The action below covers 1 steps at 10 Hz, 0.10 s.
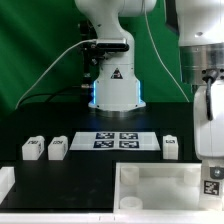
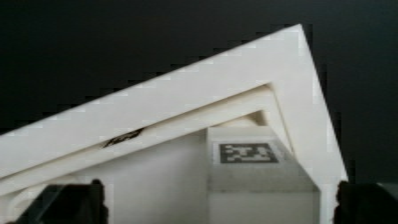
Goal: Assemble one leg
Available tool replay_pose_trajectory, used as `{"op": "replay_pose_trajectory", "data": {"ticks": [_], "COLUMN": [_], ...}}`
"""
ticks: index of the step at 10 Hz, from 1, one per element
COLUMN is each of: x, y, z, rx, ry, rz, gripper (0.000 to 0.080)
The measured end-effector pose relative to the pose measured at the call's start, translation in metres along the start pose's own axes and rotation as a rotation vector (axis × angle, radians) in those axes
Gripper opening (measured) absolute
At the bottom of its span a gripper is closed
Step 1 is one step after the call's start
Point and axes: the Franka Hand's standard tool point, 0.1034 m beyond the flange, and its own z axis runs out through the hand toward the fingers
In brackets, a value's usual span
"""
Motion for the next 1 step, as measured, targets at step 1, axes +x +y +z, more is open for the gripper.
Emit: {"op": "replay_pose_trajectory", "data": {"ticks": [1], "x": [0.0002], "y": [0.0003], "z": [0.0005], "rx": [-0.001], "ry": [0.001], "rz": [0.0], "gripper": [0.0647]}}
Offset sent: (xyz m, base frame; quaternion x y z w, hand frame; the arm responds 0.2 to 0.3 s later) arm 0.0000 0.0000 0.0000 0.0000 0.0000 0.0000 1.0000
